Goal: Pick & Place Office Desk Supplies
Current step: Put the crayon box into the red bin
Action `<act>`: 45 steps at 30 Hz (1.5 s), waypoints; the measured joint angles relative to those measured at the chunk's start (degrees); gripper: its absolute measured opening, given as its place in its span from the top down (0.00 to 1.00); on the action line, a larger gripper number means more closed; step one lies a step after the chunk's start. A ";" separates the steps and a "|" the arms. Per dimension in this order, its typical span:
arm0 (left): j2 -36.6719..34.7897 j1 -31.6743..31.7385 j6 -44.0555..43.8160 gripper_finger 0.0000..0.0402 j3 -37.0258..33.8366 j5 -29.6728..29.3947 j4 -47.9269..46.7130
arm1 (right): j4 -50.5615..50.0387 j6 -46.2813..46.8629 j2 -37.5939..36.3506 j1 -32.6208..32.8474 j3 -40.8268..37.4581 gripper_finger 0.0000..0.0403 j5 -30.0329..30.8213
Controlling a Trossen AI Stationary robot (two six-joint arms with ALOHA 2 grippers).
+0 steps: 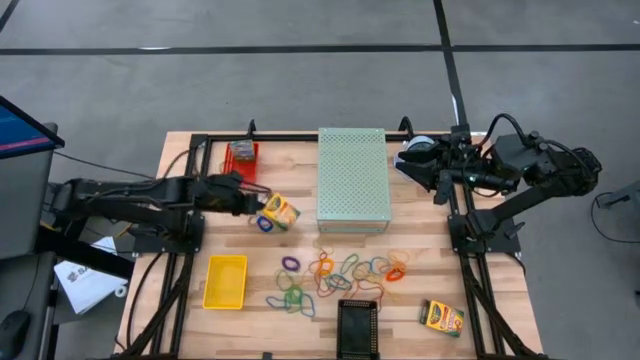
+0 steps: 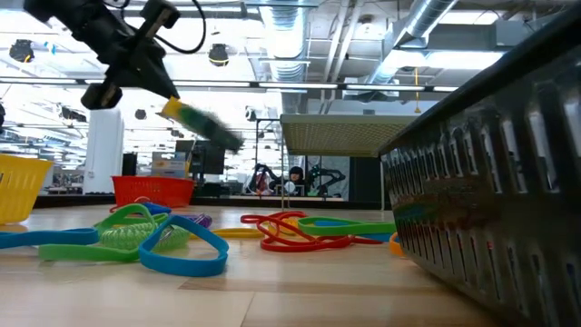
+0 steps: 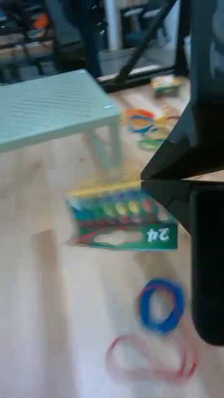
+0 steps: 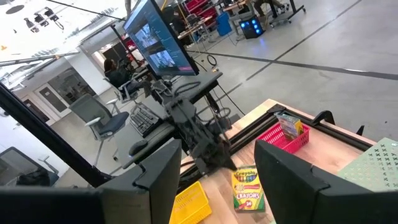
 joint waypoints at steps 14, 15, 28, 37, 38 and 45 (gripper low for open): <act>-3.15 11.23 15.37 1.00 0.17 8.99 -4.36 | 0.22 -0.15 -0.02 -0.81 0.00 0.50 -0.01; -3.18 11.36 16.60 1.00 0.17 11.06 -6.21 | 0.22 0.01 -0.02 -0.81 0.00 0.50 0.00; -2.18 11.23 10.40 0.53 -1.08 19.80 -18.46 | 0.20 0.10 0.00 -0.81 0.00 0.50 0.02; -2.30 11.32 6.76 0.21 -13.79 23.87 -4.11 | 0.16 1.24 0.00 -0.63 0.00 0.50 0.02; -2.35 11.48 6.26 0.20 -15.08 23.69 -1.08 | 0.17 1.62 0.00 -0.63 0.00 0.50 0.02; -2.22 11.99 3.30 0.23 -23.39 23.52 8.99 | 0.17 3.29 0.00 -0.63 0.00 0.50 0.02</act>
